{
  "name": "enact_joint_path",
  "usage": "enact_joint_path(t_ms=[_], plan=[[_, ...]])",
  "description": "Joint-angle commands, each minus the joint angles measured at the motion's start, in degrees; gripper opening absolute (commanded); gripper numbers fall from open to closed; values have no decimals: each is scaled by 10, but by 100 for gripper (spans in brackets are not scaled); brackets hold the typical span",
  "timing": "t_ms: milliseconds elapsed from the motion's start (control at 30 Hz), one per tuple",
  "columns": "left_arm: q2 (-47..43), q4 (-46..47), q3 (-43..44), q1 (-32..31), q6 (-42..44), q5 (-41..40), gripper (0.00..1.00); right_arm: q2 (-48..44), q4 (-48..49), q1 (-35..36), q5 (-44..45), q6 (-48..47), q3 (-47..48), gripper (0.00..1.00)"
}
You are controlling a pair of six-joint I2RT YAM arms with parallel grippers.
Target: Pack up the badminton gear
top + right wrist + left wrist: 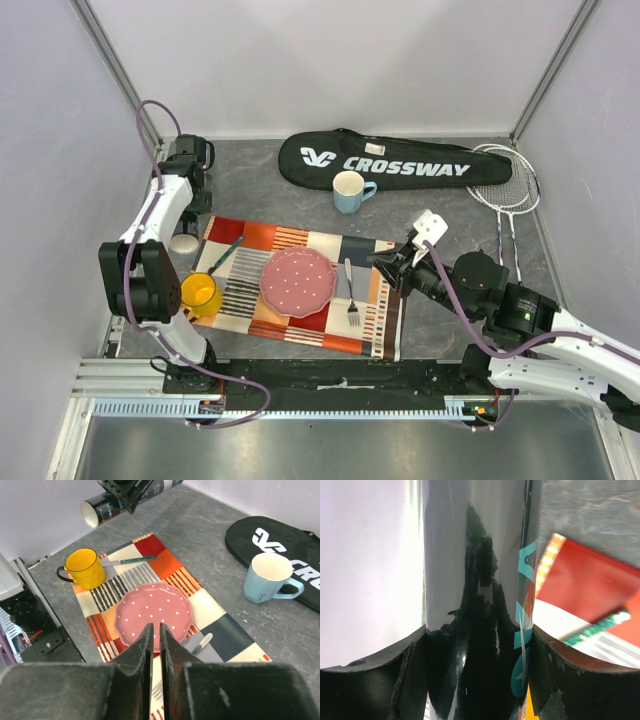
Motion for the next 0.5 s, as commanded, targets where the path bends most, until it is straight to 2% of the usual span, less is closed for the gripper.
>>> enact_joint_path(t_ms=[0,67,267,400,467], plan=[[10,112,-7,24,153,-97,2,-10,-23,-2,25,-30,10,14],[12,152,-33,29,180,-87,2,-16,-22,-1,24,-32,8,13],[55,202,-72,39,192,-37,2,-34,-18,-1,40,-42,1,12],[99,208,-53,42,192,-49,3,-41,-20,-1,44,-44,0,12],[123,204,-42,44,187,-54,6,-39,-23,-1,47,-44,3,11]])
